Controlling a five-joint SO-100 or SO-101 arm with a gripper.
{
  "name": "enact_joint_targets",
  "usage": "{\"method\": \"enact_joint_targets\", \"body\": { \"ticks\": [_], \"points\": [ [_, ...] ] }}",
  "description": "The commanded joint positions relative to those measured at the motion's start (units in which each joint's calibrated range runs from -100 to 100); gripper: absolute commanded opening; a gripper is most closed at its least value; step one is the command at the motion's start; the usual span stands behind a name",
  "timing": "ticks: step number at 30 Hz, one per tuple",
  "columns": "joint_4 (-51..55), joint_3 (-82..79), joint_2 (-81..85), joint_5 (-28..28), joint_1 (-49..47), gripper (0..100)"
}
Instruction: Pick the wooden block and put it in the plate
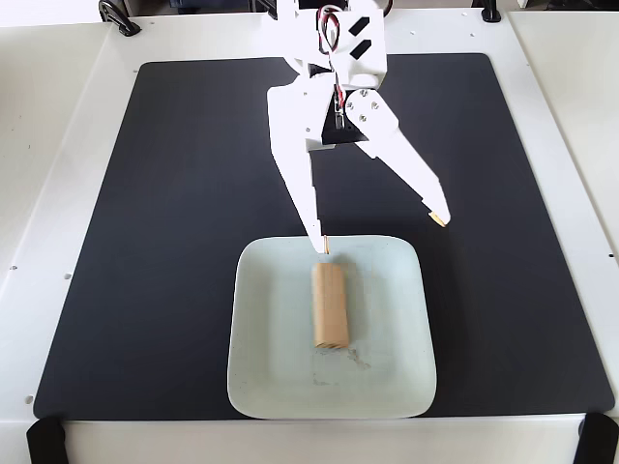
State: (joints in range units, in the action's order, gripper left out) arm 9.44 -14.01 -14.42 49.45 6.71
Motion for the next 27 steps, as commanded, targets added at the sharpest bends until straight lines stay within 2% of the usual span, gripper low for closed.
{"method": "enact_joint_targets", "body": {
  "ticks": [1,4,8,19,27],
  "points": [
    [-0.4,2.2,1.0,0.1,0.1,34],
    [-0.4,2.1,1.2,0.1,0.3,24],
    [-0.4,2.1,1.4,-0.3,0.3,1],
    [-0.5,0.1,3.8,-0.4,0.8,1],
    [-1.1,-25.3,24.3,-0.4,-0.4,1]
  ]
}}
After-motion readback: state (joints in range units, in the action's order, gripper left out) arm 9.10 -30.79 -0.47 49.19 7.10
